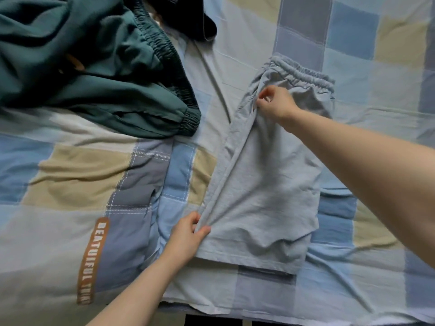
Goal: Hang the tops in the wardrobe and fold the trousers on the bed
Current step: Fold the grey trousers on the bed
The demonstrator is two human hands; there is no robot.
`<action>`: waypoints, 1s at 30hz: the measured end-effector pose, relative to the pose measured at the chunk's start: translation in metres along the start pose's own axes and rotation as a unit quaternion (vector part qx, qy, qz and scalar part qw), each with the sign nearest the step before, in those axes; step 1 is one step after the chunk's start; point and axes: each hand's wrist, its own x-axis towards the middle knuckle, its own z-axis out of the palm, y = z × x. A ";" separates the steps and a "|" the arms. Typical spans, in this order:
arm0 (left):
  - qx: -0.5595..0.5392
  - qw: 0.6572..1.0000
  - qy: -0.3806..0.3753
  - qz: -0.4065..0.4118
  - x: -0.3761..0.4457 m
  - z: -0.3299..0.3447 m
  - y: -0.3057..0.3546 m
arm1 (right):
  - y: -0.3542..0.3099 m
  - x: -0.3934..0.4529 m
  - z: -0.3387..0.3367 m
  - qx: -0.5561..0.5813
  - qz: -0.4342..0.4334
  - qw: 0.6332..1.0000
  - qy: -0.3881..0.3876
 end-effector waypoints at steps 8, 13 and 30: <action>0.044 0.999 -0.002 0.015 0.009 0.000 0.003 | 0.003 0.026 -0.014 -0.277 -0.077 0.956 -0.049; 0.021 0.999 -0.018 0.017 0.001 -0.003 0.002 | -0.010 0.032 -0.012 -0.354 -0.117 0.928 -0.014; 0.090 0.986 0.143 -0.012 -0.002 0.008 0.005 | 0.181 -0.242 0.003 0.222 0.364 0.895 0.136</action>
